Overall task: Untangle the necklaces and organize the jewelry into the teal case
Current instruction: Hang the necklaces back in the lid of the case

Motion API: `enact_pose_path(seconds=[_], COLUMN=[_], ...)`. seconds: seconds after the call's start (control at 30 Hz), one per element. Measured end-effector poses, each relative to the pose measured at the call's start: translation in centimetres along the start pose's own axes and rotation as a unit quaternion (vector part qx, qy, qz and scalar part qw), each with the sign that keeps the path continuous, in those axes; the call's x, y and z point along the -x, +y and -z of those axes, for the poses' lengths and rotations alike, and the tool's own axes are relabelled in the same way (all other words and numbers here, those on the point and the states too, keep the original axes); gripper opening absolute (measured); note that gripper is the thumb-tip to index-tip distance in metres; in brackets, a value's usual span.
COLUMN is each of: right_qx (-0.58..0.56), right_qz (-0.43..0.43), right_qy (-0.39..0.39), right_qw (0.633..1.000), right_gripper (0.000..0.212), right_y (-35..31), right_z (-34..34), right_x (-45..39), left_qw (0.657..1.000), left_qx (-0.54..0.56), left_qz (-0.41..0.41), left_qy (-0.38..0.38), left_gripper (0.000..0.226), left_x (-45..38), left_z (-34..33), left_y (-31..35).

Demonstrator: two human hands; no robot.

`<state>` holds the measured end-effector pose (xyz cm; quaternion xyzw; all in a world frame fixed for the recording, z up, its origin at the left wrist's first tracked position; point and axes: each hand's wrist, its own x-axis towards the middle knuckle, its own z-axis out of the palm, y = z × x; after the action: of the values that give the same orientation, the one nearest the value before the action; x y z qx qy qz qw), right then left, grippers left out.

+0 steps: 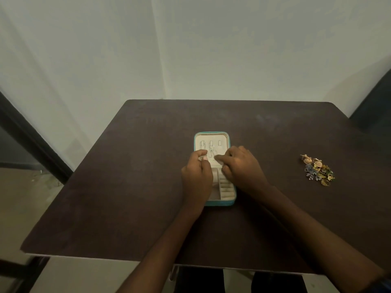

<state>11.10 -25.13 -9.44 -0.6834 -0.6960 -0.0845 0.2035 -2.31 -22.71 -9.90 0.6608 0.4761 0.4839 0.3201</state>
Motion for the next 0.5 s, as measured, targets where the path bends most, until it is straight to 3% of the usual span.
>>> enact_pose_path(seconds=[0.13,0.5], right_qx=[0.033,0.038], right_qz=[0.039,0.023], right_qy=[-0.024,-0.068], right_qw=[0.998,0.997], right_gripper=[0.03,0.031], right_y=[-0.3,-1.5], right_z=[0.5,0.7], right_x=[-0.1,-0.5], left_qw=[1.0,1.0], left_qx=[-0.006,-0.016], left_qz=[-0.008,-0.009], left_qy=[0.001,-0.001], left_gripper=[0.023,0.026], left_x=[0.1,0.1], left_z=[-0.1,0.0], left_y=[-0.1,0.0])
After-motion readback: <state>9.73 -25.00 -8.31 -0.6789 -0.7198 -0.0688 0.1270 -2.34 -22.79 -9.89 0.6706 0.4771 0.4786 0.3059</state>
